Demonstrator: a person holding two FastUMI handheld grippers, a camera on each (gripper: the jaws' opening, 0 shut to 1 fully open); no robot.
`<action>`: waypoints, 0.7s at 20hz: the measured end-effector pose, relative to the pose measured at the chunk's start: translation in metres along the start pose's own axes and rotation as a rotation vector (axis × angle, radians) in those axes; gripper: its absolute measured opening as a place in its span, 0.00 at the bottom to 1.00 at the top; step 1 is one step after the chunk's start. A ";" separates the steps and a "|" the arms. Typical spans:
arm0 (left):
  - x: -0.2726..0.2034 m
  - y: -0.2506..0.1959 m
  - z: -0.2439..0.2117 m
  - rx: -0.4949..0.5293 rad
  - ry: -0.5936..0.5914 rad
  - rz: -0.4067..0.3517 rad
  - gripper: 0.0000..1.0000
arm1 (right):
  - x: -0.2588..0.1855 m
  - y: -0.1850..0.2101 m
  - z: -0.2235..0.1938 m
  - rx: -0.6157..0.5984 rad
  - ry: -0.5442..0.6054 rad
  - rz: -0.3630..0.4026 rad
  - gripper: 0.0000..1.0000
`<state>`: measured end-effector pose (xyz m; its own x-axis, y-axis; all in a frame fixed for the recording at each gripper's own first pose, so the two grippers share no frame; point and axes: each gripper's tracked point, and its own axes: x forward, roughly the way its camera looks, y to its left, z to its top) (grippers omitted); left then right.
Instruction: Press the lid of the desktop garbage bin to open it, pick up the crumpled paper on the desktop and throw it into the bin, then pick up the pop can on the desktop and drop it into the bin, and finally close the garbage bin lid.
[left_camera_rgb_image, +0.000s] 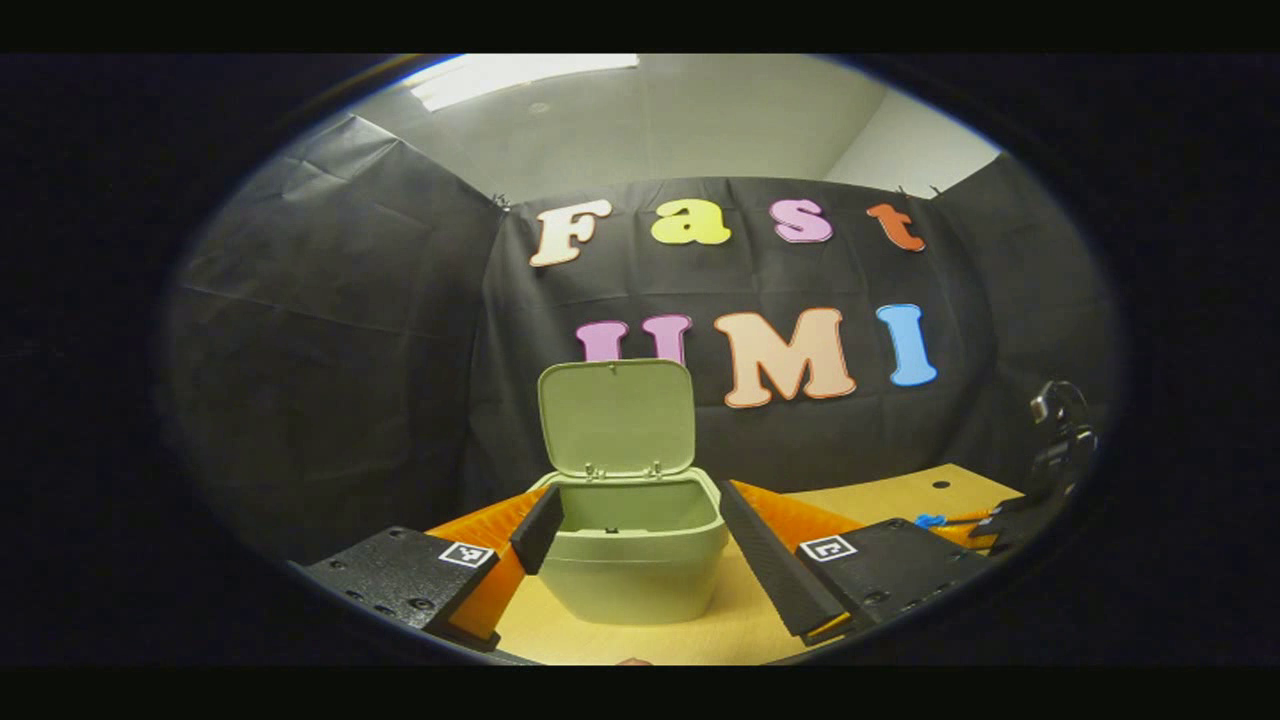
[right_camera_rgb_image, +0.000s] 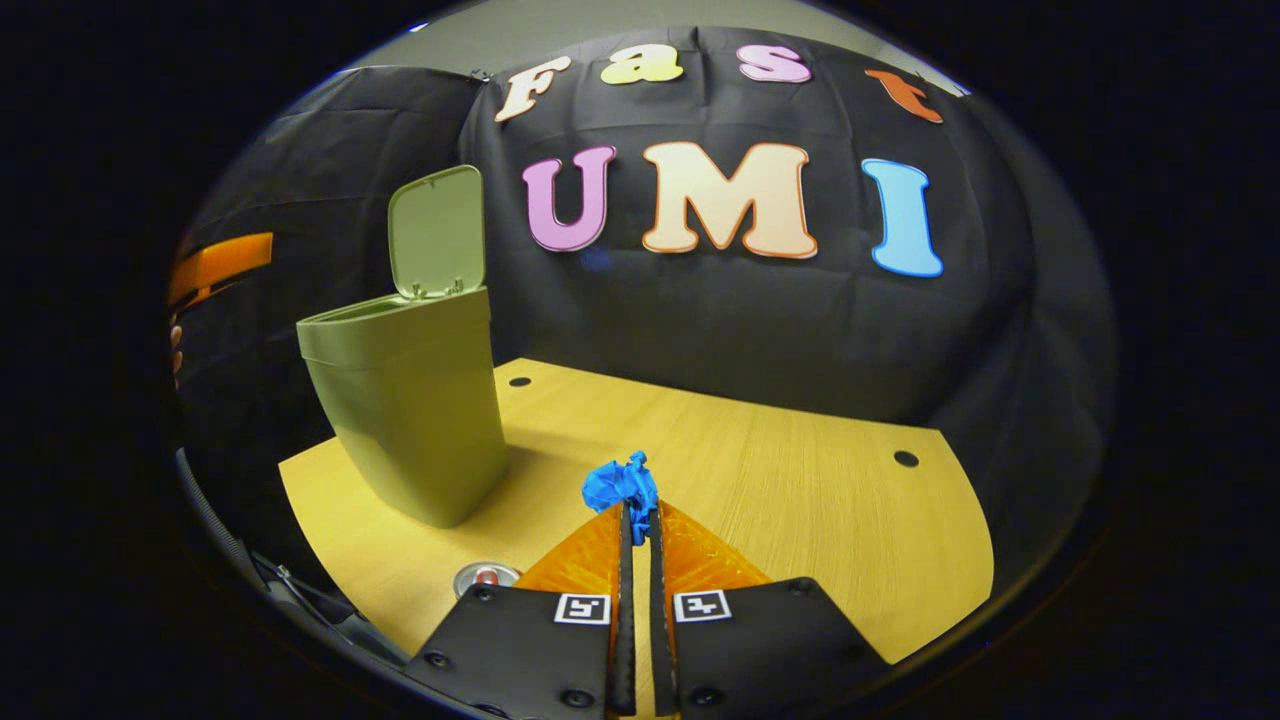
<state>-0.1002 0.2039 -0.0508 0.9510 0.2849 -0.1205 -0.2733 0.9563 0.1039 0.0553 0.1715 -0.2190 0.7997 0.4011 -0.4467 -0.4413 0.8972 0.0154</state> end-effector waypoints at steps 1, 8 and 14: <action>0.001 0.005 -0.003 0.003 0.007 0.004 0.95 | 0.003 0.006 0.015 -0.003 -0.027 0.010 0.08; -0.001 0.052 -0.021 0.024 0.035 0.040 1.00 | 0.023 0.087 0.118 -0.045 -0.202 0.108 0.08; -0.006 0.103 -0.031 0.039 0.051 0.094 0.95 | 0.049 0.167 0.152 -0.045 -0.251 0.201 0.08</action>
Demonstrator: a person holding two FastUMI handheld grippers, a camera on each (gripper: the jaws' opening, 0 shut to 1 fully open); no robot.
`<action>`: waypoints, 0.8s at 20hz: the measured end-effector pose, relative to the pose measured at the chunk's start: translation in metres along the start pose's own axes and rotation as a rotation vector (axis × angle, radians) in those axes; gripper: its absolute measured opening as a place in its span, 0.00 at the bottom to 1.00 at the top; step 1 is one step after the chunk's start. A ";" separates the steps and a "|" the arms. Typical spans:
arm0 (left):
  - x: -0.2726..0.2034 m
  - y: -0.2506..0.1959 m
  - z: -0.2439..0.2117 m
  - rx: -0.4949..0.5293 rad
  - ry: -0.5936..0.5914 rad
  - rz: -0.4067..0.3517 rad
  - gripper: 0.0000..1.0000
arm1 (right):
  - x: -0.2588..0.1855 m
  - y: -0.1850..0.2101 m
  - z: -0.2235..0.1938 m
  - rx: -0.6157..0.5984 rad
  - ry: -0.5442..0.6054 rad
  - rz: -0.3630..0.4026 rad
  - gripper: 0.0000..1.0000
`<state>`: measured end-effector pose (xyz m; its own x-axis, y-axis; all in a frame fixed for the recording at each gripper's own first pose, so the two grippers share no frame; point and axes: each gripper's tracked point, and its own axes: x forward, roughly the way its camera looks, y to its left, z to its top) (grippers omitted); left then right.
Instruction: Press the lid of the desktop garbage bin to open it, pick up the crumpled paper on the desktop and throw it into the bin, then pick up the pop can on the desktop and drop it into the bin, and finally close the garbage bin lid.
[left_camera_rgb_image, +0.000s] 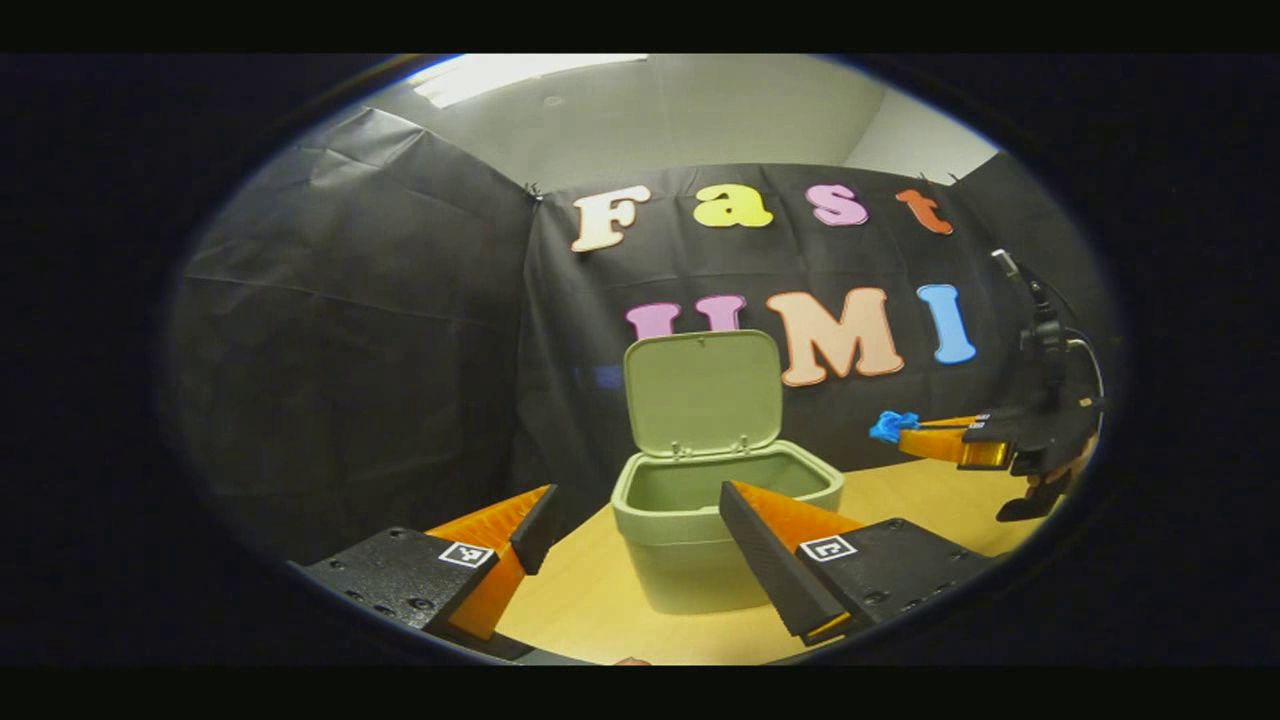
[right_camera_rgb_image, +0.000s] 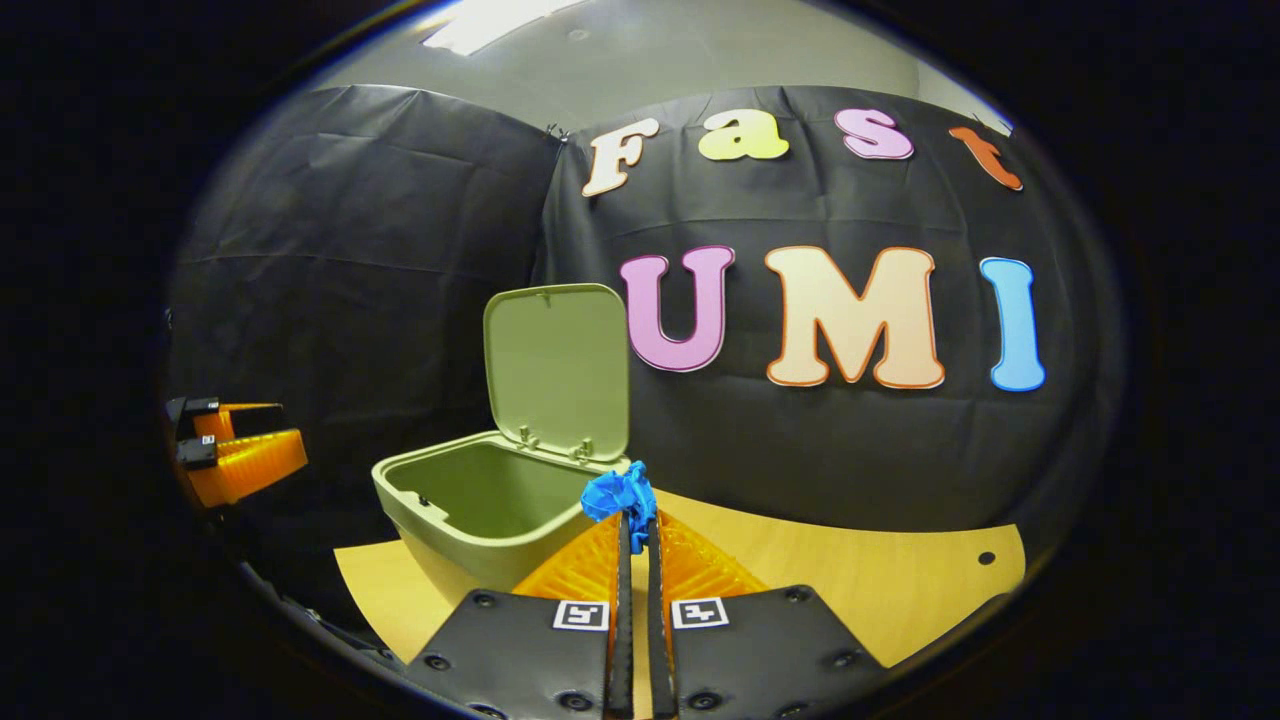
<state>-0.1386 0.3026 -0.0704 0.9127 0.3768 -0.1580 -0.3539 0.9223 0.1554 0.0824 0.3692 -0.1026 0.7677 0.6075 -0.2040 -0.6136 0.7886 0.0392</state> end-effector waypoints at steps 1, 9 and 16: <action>-0.001 0.010 -0.003 0.002 0.006 0.014 0.95 | 0.007 0.011 0.000 -0.004 0.000 0.011 0.08; -0.010 0.034 -0.017 0.028 0.038 0.055 0.95 | 0.035 0.064 0.004 -0.036 -0.005 0.124 0.43; 0.003 -0.038 -0.003 -0.026 0.006 -0.062 0.95 | -0.017 0.001 0.036 -0.061 -0.134 0.009 0.98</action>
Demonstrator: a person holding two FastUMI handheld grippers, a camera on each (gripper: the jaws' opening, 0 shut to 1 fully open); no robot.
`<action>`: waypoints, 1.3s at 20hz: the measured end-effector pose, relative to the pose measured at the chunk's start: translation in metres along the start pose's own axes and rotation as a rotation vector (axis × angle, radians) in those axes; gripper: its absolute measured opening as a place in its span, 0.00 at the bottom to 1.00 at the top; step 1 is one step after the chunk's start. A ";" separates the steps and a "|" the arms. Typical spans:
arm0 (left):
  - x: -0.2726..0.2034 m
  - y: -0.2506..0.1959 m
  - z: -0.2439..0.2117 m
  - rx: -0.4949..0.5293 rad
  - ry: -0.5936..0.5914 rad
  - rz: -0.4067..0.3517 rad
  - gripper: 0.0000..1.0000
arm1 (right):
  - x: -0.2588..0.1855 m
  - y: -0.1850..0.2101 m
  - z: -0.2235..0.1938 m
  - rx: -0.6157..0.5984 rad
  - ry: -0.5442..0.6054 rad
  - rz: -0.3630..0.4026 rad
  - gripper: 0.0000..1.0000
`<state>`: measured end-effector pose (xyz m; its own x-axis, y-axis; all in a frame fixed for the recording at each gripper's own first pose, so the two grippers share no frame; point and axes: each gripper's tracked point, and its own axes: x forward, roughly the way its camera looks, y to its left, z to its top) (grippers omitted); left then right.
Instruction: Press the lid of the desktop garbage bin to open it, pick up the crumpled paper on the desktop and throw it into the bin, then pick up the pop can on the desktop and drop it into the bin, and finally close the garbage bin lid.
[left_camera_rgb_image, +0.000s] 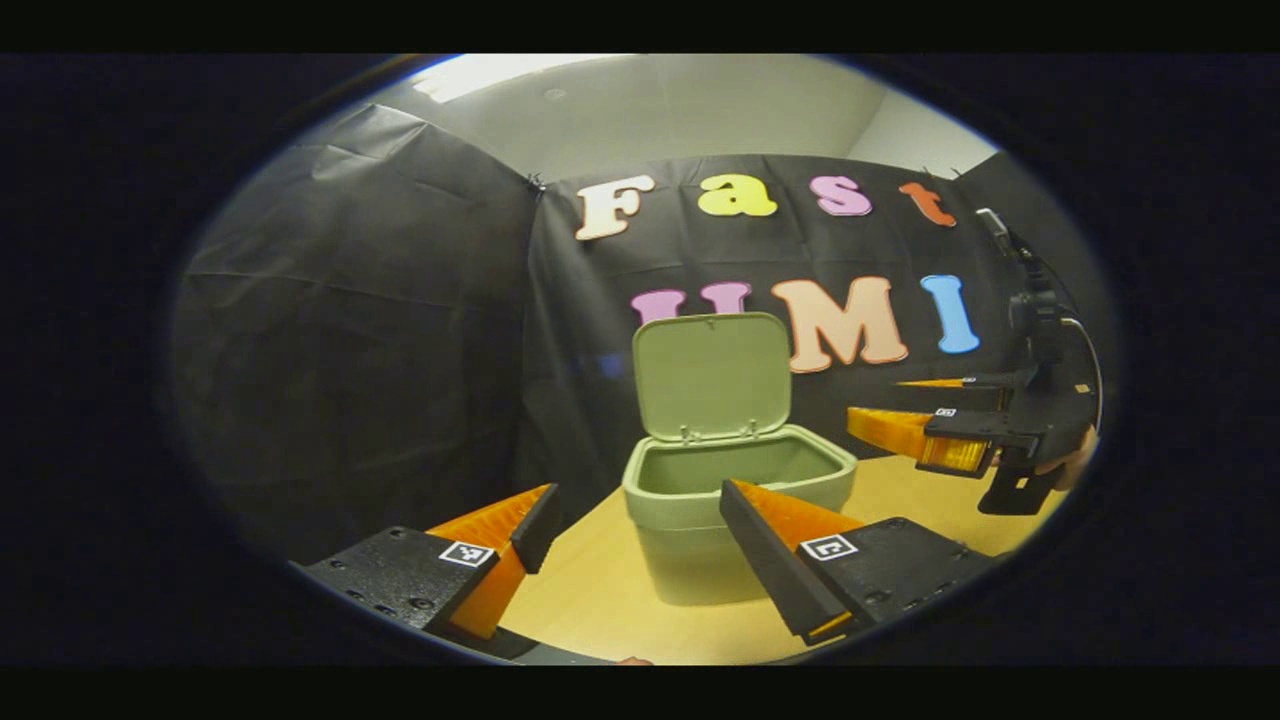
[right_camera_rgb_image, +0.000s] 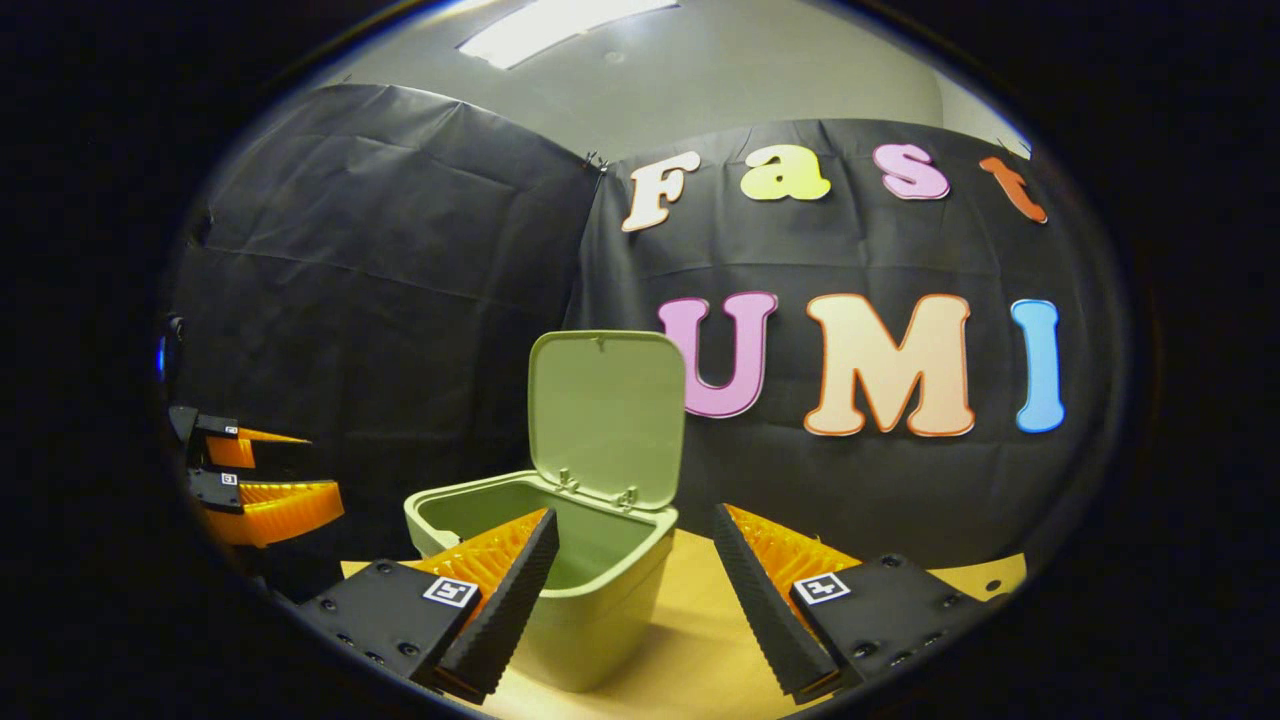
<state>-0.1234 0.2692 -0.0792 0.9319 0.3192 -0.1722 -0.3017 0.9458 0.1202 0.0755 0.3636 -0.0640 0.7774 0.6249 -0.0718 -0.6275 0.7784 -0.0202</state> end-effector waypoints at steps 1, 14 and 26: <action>0.004 -0.013 0.002 -0.008 -0.003 -0.021 1.00 | -0.010 -0.012 0.002 0.006 -0.005 -0.017 0.98; 0.023 -0.174 0.008 -0.055 0.005 -0.256 0.95 | -0.116 -0.176 -0.005 0.060 0.004 -0.251 0.98; 0.007 -0.283 -0.087 -0.022 0.201 -0.452 0.95 | -0.194 -0.240 -0.040 0.036 0.094 -0.347 0.98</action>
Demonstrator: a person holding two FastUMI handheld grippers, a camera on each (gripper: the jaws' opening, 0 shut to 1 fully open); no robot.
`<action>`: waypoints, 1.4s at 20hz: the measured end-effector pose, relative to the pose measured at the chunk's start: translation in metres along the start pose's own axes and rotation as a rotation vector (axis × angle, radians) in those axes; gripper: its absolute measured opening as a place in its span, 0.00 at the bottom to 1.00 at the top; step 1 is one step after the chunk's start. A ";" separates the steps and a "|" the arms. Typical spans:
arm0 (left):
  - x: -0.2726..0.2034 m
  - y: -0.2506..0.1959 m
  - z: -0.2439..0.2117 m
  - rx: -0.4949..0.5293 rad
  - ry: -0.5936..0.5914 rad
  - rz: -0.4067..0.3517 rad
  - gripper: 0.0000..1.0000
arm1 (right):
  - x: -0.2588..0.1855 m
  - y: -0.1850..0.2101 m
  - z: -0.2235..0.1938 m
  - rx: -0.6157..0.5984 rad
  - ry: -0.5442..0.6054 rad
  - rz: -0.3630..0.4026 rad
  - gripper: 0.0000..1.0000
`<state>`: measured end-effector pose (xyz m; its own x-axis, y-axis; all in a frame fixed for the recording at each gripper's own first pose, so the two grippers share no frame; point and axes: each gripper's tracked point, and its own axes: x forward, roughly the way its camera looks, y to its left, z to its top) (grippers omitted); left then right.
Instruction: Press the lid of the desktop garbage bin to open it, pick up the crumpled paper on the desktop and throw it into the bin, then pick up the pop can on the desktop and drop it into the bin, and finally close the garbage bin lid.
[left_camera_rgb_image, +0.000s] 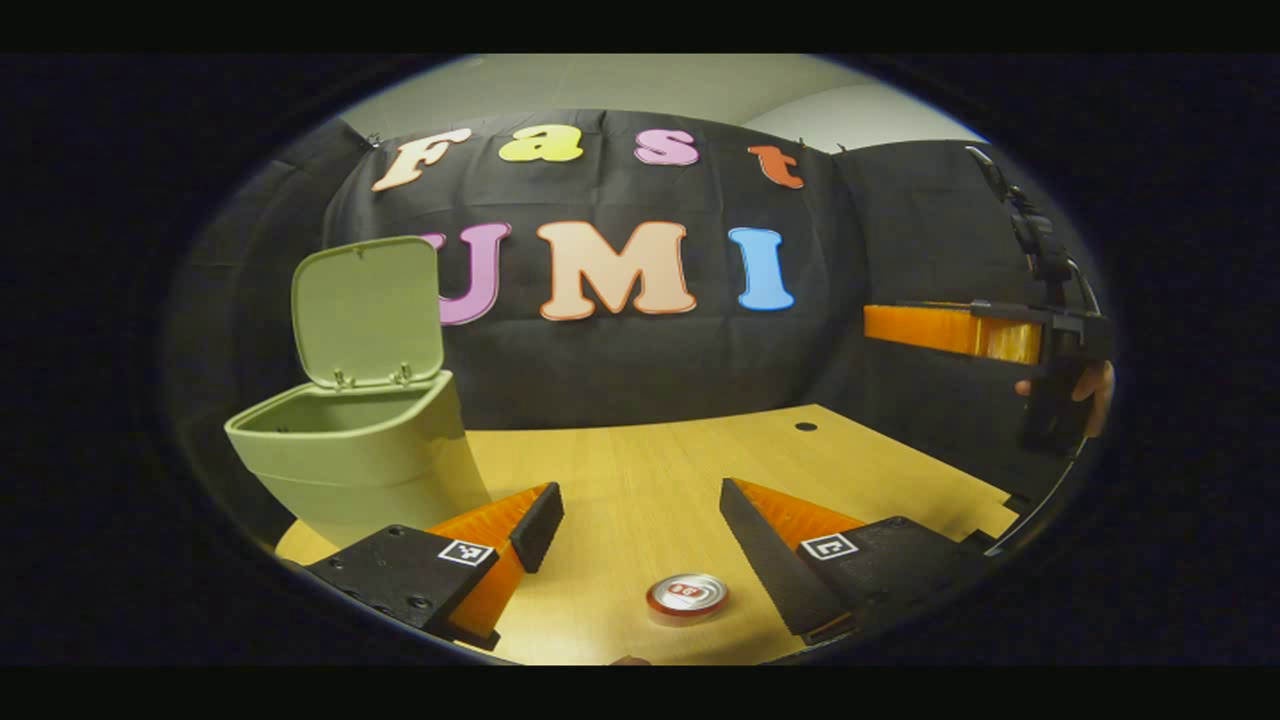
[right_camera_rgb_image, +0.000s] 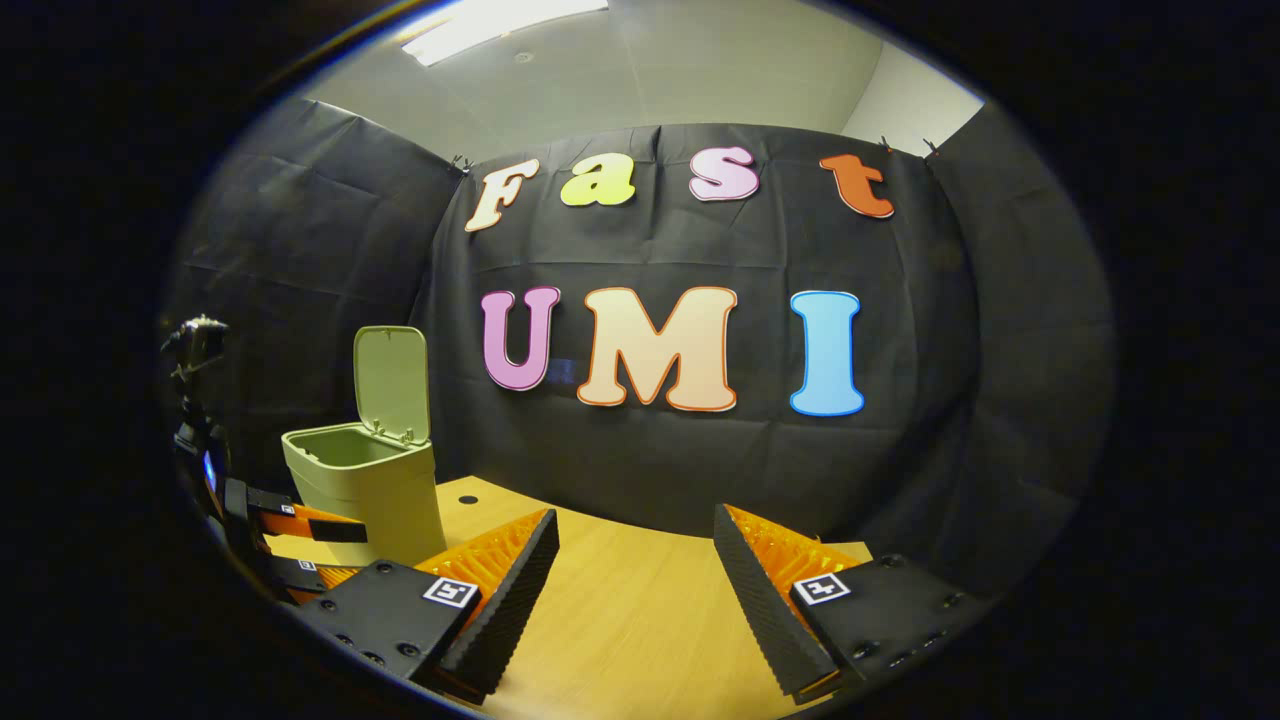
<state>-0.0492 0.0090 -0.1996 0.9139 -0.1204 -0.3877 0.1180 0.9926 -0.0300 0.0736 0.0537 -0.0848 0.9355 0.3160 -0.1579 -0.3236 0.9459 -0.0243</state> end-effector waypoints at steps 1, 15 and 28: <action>0.003 -0.004 -0.011 -0.008 0.021 -0.001 0.95 | -0.003 -0.004 -0.004 -0.006 0.012 -0.004 0.98; 0.022 -0.033 -0.148 -0.075 0.259 0.072 0.95 | -0.045 -0.037 -0.041 -0.045 0.111 0.005 0.98; 0.027 -0.013 -0.043 -0.070 0.094 0.049 0.76 | -0.058 -0.027 -0.050 -0.010 0.111 -0.010 0.98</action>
<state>-0.0427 -0.0061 -0.2496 0.8769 -0.0726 -0.4751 0.0434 0.9965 -0.0720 0.0207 0.0065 -0.1248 0.9175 0.2959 -0.2658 -0.3163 0.9480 -0.0363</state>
